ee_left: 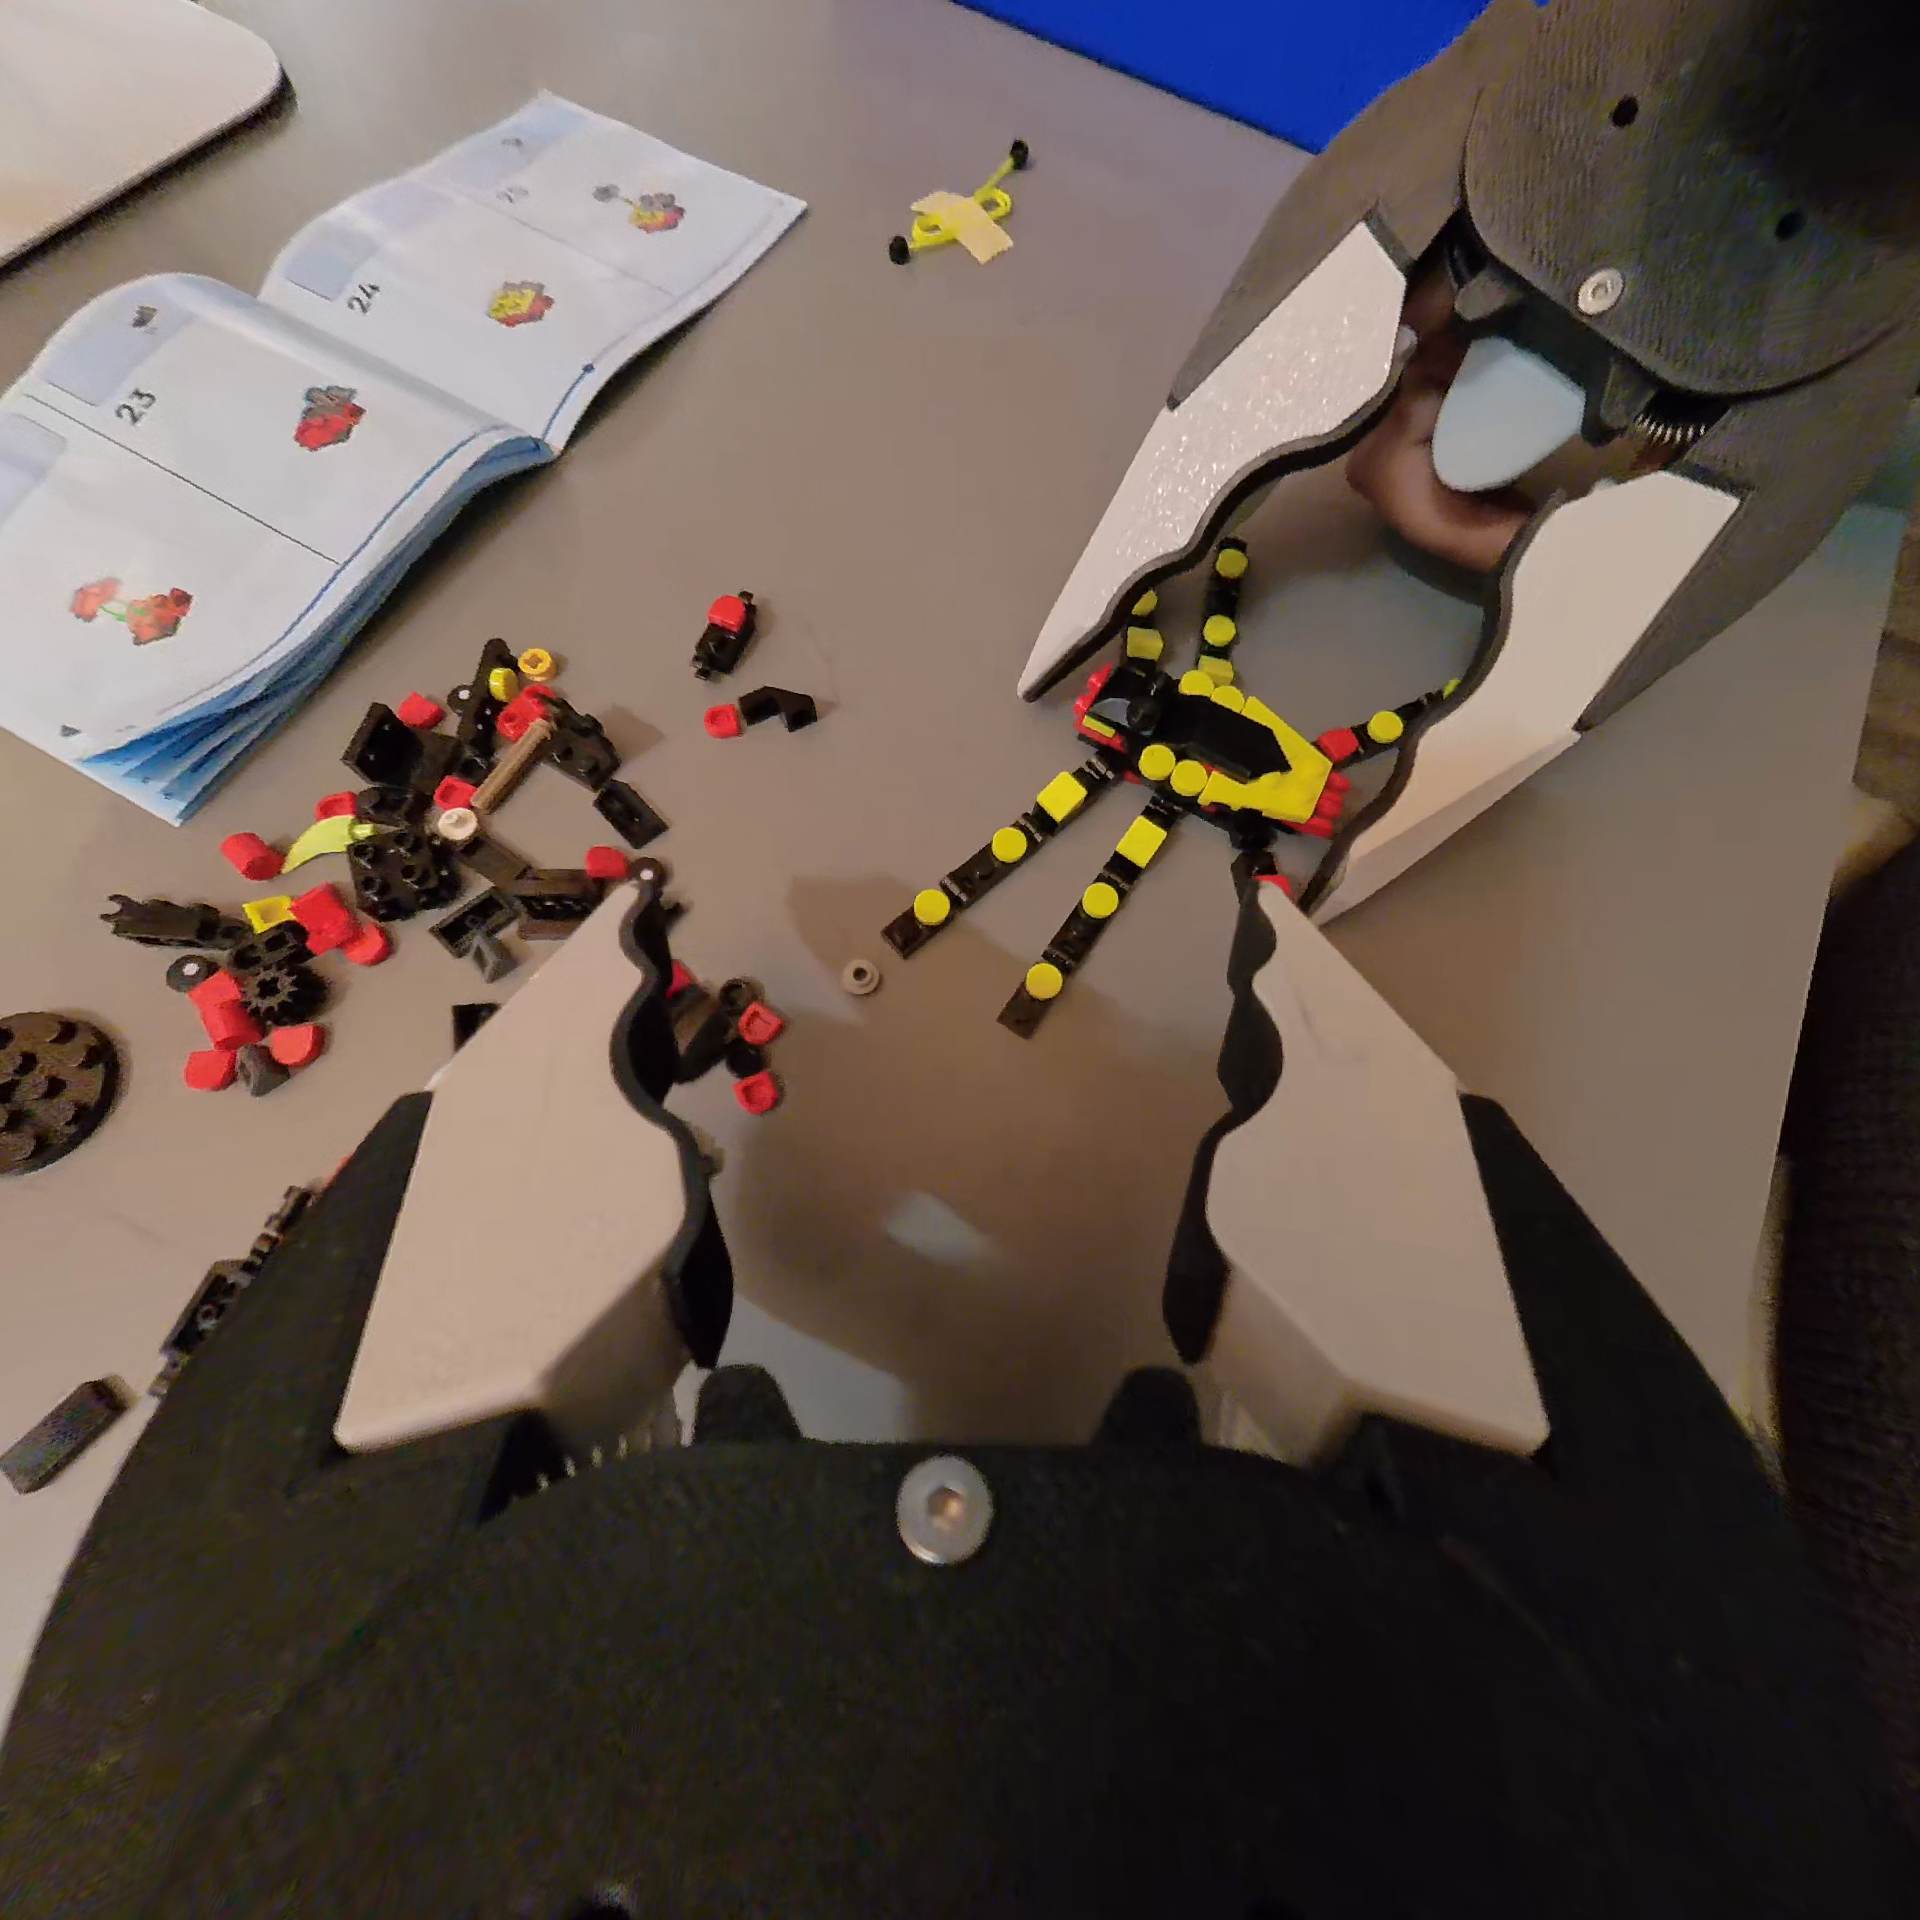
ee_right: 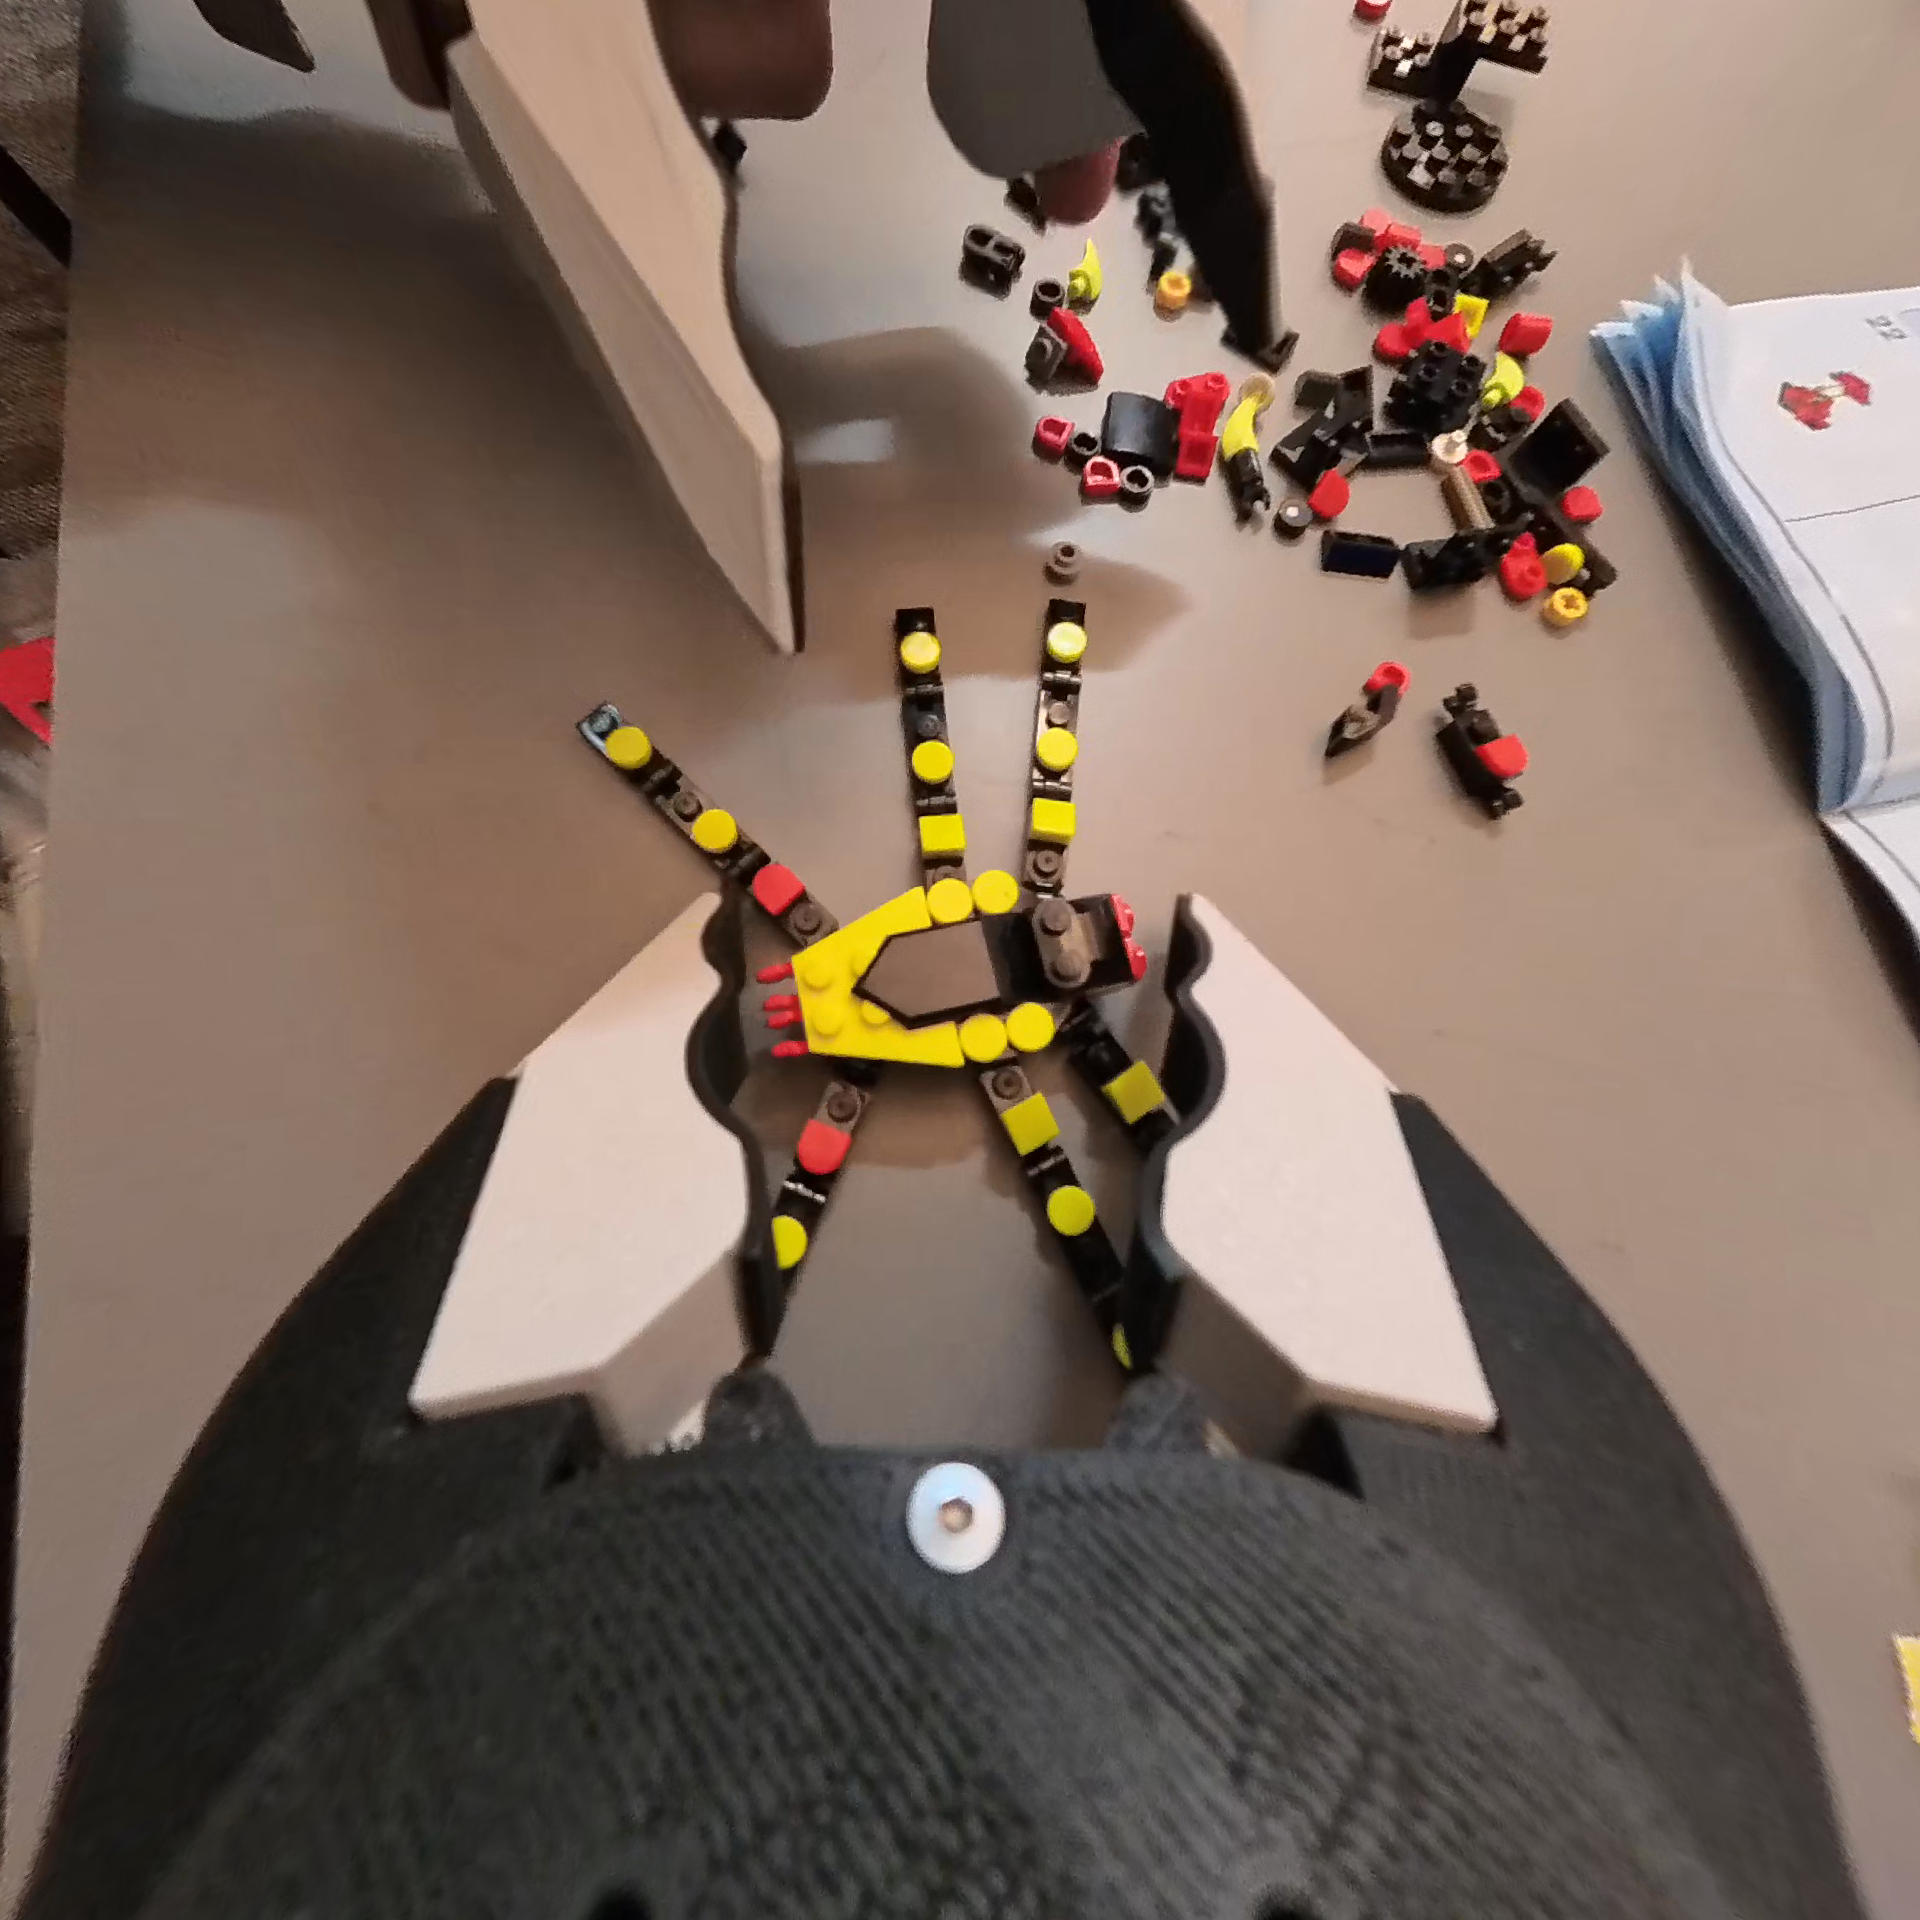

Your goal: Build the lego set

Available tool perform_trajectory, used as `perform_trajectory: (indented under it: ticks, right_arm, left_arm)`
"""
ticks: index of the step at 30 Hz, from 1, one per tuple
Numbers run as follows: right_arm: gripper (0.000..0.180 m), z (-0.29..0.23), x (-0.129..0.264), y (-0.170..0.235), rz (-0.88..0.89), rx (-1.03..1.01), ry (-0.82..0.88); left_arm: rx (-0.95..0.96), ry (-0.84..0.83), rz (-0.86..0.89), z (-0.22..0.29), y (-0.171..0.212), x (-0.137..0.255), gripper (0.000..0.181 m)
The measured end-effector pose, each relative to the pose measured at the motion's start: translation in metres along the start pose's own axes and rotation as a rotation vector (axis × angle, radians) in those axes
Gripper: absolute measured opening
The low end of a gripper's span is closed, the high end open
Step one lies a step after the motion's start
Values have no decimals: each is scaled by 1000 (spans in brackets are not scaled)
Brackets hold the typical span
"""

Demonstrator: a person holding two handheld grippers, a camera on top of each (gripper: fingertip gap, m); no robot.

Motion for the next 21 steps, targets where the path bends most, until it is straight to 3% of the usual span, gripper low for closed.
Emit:
perform_trajectory:
  ticks: [6, 21]
  right_arm:
    - [97, -1, 4, -4, 22, -5, 33]
    - [110, -3, 48, 7, 120, -106, 121]
  left_arm:
    - [3, -27, 27, -3, -1, 1, 107]
    - [1, -45, 58, -3, -5, 3, 106]
Point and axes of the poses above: each gripper's, where its closed fingertips meet, x back along the fingers, y out of its underside, z = x × y across the jaws, the point moved 9 cm from there along x, back along the fingers, and after that the axes turned 4 degrees about -y, right-handed, at the moved point
